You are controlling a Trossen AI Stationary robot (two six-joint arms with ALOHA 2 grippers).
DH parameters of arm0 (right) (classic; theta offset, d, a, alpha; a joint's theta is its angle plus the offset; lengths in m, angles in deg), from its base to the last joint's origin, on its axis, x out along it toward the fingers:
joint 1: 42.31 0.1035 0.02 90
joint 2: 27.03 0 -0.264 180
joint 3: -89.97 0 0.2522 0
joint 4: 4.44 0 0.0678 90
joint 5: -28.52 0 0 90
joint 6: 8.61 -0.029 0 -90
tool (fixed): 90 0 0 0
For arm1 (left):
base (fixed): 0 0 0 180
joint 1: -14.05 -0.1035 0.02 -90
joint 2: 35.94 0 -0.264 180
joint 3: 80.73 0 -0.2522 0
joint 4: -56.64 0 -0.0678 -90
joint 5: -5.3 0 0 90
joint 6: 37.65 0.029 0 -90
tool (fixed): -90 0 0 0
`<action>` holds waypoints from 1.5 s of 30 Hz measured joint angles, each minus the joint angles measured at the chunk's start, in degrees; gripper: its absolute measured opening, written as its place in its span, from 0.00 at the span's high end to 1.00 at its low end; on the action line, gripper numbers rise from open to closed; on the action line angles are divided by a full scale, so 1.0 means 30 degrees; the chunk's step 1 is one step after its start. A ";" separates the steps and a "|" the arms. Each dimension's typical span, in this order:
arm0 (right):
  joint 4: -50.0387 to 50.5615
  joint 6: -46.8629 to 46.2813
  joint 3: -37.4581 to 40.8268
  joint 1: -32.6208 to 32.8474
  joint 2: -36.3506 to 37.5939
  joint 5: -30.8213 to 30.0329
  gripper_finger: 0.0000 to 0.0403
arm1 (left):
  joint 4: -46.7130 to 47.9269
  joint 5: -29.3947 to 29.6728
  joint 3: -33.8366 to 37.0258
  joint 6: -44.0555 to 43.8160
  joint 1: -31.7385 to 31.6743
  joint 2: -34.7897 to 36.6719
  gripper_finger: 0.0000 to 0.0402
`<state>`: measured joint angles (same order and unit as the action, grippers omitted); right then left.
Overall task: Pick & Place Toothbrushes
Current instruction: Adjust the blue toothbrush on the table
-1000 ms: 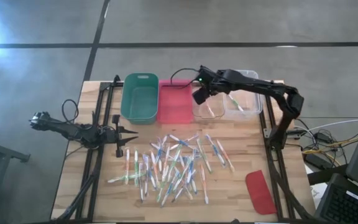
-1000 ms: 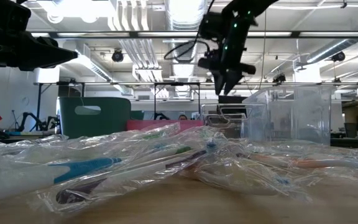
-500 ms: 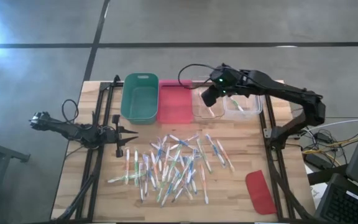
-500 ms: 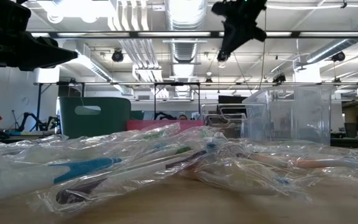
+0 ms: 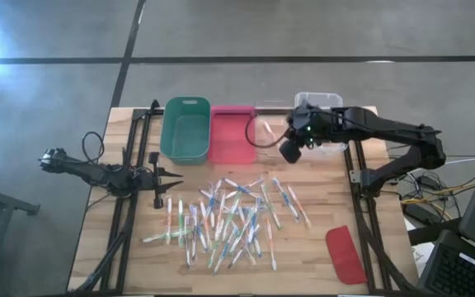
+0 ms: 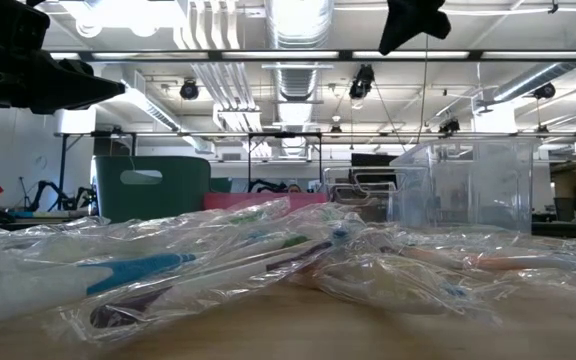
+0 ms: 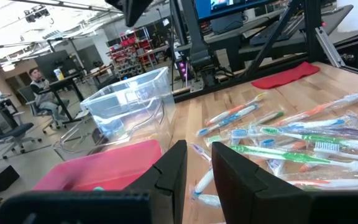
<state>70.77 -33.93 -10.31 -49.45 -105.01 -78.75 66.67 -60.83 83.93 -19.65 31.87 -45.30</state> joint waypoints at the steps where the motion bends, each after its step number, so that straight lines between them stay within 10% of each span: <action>1: 0.0047 -0.0007 0.0132 0.0307 0.0007 -0.0173 0.97 | -0.0007 -0.0003 -0.0003 0.0000 0.0000 0.0000 0.80; 16: 0.0527 -0.1364 0.4636 0.4805 0.1348 -0.2771 0.94 | -0.0007 -0.0003 0.0000 0.0001 0.0000 0.0001 0.80; 31: -0.1310 -0.2461 1.2275 0.6515 0.8831 -0.3319 0.98 | -0.0007 -0.0001 0.0004 0.0000 0.0000 0.0001 0.80; 45: -0.1260 -0.0357 1.3742 0.6508 1.4747 -0.3311 0.98 | 0.0000 -0.0002 0.0003 0.0000 0.0000 0.0000 0.80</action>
<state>66.99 -35.00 30.92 -29.93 -60.76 -88.69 66.67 -60.84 83.94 -19.65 31.87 -45.30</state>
